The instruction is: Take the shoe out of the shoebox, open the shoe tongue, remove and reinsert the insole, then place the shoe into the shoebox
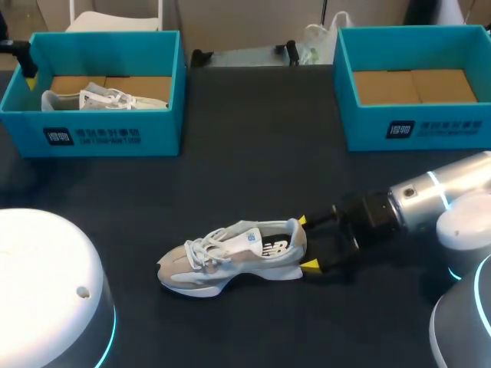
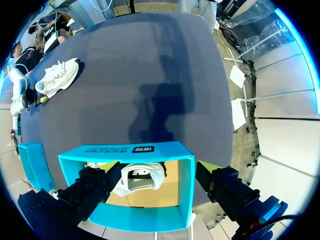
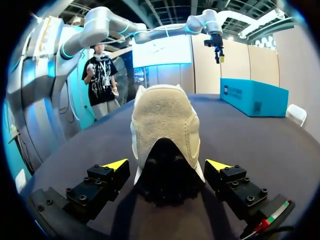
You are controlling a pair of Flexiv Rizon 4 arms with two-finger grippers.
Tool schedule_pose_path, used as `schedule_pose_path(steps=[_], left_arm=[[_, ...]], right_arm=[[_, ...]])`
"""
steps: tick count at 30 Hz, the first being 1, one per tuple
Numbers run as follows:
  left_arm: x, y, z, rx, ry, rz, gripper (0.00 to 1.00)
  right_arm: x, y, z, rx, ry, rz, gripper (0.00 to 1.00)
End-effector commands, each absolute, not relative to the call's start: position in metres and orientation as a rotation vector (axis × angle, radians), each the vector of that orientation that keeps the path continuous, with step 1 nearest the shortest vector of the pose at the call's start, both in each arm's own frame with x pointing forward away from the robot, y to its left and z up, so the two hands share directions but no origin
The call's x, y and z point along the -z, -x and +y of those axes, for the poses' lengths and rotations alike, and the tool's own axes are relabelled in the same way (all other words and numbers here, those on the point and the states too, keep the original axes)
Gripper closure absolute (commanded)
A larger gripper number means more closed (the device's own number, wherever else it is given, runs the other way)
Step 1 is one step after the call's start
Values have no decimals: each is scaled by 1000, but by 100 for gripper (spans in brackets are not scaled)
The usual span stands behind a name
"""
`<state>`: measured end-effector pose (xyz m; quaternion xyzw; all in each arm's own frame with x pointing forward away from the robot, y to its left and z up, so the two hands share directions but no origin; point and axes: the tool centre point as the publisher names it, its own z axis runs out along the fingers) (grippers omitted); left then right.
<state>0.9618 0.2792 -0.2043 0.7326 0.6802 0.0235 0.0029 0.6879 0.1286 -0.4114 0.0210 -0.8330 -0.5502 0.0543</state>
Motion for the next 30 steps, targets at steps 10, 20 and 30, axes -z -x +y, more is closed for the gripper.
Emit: schedule_pose_path(steps=[10, 20, 30], left_arm=[[204, -961, 280, -78, -2298, 2132, 0], [204, -961, 280, -78, -2298, 2132, 0], [204, -961, 280, -78, -2298, 2132, 0]], right_arm=[[414, -690, 142, 1634, -26, -2536, 0], [416, -687, 149, 1647, -12, -2539, 0], [417, -687, 158, 1657, -21, -2539, 0]])
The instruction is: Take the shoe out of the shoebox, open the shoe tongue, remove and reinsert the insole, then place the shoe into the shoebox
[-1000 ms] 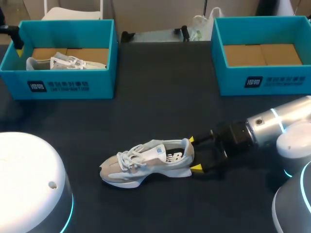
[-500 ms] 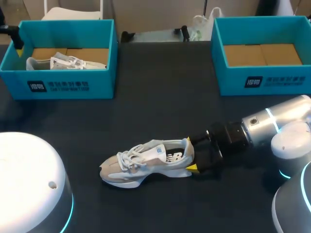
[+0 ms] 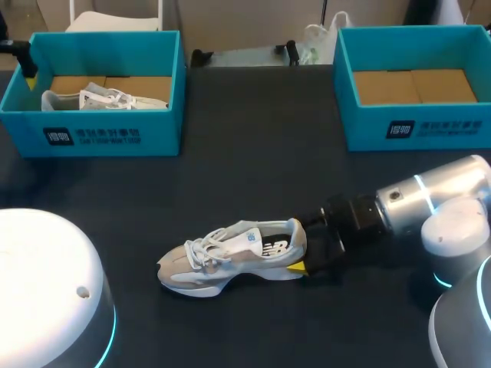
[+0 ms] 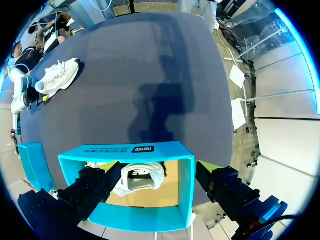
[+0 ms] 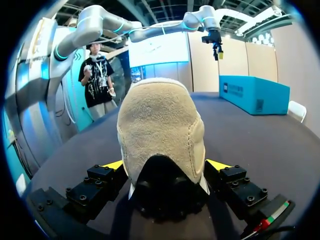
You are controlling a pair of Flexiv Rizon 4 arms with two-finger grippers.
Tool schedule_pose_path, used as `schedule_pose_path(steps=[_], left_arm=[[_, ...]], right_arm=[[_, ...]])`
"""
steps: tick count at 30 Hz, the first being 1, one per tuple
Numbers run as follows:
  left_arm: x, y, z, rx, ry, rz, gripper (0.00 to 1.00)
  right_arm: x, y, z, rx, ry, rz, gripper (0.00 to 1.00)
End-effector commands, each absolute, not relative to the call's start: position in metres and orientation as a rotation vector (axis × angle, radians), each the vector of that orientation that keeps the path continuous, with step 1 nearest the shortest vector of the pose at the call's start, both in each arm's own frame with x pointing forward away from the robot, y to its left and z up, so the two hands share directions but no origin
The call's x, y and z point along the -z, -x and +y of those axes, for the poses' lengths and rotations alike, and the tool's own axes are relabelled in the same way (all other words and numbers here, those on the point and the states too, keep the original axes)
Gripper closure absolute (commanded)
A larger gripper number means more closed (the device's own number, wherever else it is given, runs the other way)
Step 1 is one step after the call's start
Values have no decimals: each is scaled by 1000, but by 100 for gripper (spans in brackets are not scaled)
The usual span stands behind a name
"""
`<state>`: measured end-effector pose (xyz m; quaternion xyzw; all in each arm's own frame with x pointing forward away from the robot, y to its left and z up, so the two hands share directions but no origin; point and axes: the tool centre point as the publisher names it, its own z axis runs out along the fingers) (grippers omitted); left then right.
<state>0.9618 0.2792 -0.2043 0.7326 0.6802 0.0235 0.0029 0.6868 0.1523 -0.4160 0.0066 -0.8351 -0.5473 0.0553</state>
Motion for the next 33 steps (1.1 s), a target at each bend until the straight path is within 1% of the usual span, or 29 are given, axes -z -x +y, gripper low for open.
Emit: schedule_pose_path(steps=[1, 29, 30, 31, 32, 33], left_arm=[[204, -961, 280, -78, -2298, 2132, 0], [204, -961, 280, -78, -2298, 2132, 0], [204, -961, 280, -78, -2298, 2132, 0], [204, -961, 280, -78, -2298, 2132, 0], [204, -961, 280, -78, -2298, 2132, 0], [204, -961, 280, -78, -2298, 2132, 0]], right_arm=[[417, -687, 160, 1657, -23, -2540, 0], [421, -686, 173, 1656, -49, -2561, 0], [421, -686, 173, 1654, -49, -2561, 11], [422, -686, 173, 1652, -49, -2561, 30], [422, -686, 173, 1650, -47, -2562, 53], [422, -685, 173, 1650, -44, -2564, 67]])
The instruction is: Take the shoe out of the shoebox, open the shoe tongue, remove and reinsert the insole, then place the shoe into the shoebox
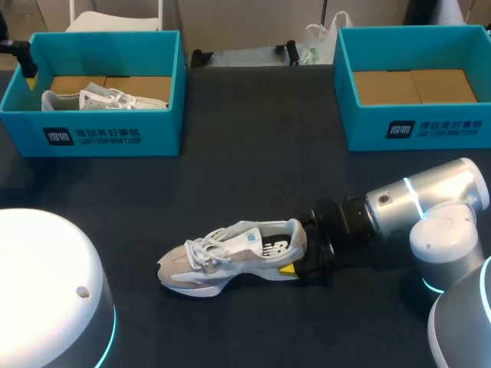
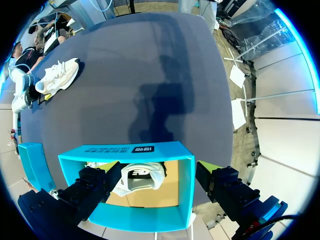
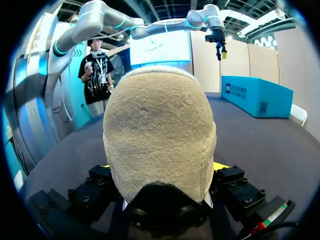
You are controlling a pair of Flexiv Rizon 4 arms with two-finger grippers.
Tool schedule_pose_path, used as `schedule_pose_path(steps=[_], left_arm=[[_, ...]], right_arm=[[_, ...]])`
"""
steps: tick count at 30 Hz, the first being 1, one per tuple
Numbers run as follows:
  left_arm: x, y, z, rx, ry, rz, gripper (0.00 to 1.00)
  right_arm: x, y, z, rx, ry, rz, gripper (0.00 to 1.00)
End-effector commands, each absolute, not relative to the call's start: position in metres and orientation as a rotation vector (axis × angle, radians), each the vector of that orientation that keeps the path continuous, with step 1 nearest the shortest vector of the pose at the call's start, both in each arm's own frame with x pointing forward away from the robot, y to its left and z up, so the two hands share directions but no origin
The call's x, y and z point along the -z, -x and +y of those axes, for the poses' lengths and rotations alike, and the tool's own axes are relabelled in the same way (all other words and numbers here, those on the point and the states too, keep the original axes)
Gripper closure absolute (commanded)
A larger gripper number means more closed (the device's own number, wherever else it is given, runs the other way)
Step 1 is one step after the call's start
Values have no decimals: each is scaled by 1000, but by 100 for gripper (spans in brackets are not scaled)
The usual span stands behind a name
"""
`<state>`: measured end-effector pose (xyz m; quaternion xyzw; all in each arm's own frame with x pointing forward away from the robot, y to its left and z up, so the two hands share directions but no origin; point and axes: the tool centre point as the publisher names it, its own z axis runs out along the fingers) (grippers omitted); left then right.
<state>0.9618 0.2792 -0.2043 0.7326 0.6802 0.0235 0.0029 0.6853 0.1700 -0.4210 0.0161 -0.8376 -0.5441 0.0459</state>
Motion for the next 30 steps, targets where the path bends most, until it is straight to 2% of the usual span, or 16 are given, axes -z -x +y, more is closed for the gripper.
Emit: schedule_pose_path(steps=[1, 30], left_arm=[[204, -961, 280, -78, -2298, 2132, 0], [204, -961, 280, -78, -2298, 2132, 0]], right_arm=[[422, -685, 173, 1650, -41, -2569, 100], [411, -686, 152, 1638, 116, -2702, 100]])
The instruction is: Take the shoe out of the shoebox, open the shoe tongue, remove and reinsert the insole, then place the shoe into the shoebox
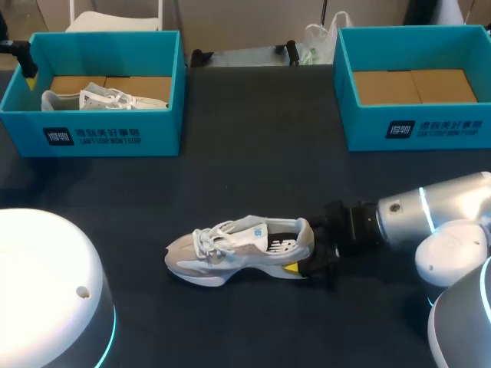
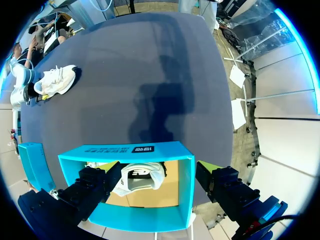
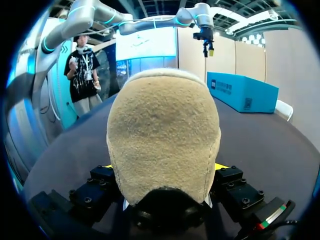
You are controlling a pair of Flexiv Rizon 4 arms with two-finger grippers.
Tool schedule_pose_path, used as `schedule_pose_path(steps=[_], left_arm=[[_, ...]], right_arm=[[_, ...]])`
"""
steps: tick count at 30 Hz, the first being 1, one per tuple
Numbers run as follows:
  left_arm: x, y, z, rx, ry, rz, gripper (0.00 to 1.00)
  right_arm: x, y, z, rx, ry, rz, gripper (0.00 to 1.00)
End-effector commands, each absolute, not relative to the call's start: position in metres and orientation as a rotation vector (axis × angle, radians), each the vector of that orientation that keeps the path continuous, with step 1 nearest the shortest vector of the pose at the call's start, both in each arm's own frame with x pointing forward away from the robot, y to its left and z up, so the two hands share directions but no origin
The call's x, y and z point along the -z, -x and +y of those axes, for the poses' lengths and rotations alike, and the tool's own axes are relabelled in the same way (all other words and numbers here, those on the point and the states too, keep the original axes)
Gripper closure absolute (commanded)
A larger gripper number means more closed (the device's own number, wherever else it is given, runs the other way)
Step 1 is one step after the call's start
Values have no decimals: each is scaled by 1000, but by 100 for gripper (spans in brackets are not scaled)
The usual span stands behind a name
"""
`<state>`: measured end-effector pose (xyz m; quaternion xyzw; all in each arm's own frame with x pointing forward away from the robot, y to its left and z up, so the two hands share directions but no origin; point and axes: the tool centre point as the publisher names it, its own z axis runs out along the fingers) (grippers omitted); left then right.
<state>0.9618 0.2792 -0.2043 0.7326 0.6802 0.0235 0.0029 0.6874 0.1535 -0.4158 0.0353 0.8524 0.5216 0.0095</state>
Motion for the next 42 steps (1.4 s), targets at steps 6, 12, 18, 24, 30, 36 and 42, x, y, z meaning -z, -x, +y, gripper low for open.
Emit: schedule_pose_path(steps=[6, 12, 18, 24, 30, 36, 42], left_arm=[[204, -961, 280, -78, -2298, 2132, 0], [204, -961, 280, -78, -2298, 2132, 0], [174, -936, 249, 43, -1877, 2455, 0], [176, -910, 224, -271, -1196, 3009, 0], [176, -910, 224, -271, -1196, 3009, 0], [178, -895, 214, -333, -986, 3083, 0], [166, -848, 175, -129, -465, 3259, 0]], right_arm=[[411, -686, 152, -1617, -115, 2668, 100], [411, -686, 152, -1617, -115, 2668, 100], [411, -686, 152, -1617, -115, 2668, 100], [411, -686, 152, -1617, -115, 2668, 100], [411, -686, 152, -1617, -115, 2668, 100], [411, -686, 152, -1617, -115, 2668, 100], [411, -686, 152, -1617, -115, 2668, 100]])
